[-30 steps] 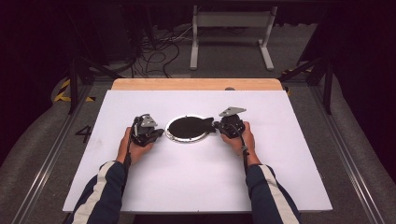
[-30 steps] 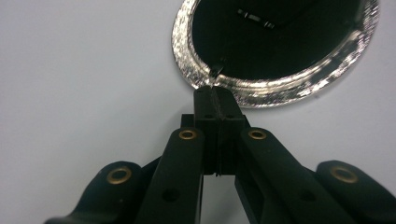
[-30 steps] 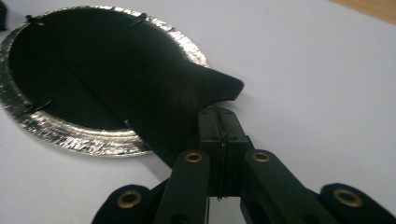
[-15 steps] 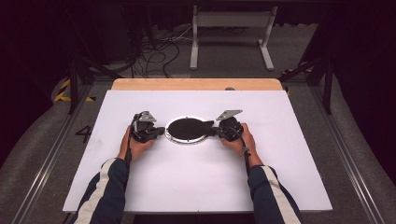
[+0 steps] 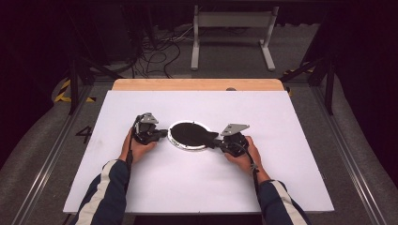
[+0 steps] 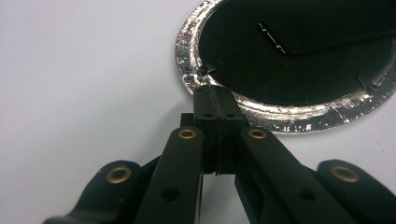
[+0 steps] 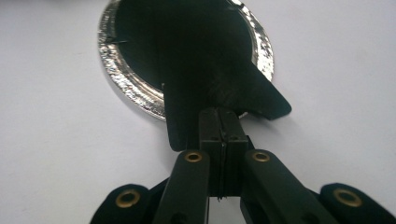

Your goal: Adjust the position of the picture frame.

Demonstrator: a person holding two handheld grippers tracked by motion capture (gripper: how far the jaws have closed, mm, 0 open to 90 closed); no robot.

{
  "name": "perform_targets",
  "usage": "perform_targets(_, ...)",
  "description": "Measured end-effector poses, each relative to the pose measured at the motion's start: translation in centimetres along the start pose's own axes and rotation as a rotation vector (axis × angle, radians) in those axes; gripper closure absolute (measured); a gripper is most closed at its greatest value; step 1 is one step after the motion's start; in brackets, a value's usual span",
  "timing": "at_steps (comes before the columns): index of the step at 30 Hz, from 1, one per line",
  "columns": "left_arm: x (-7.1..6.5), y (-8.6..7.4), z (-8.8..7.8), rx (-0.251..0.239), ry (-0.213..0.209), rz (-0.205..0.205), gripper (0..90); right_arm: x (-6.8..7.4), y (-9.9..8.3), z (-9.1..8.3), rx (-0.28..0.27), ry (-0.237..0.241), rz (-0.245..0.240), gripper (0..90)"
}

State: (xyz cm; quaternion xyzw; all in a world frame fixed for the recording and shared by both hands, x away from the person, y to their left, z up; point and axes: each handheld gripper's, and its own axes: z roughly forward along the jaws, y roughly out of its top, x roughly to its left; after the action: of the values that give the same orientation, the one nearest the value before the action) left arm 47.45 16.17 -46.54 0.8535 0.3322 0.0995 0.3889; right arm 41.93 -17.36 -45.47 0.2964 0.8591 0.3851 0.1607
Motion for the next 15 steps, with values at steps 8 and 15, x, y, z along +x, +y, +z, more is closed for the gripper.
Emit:
perform_targets(8, -1.1, 0.1, 0.1, 0.01, 0.05, 0.046, 89.2, 2.6, -0.7, -1.0, -0.023, 0.031, -0.075, 90.0)
perform_targets(15, -1.5, -0.4, -0.9, -0.006, 0.074, 0.076, 86.3, 2.4, -0.8, -1.3, -0.049, 0.031, -0.042, 90.0)
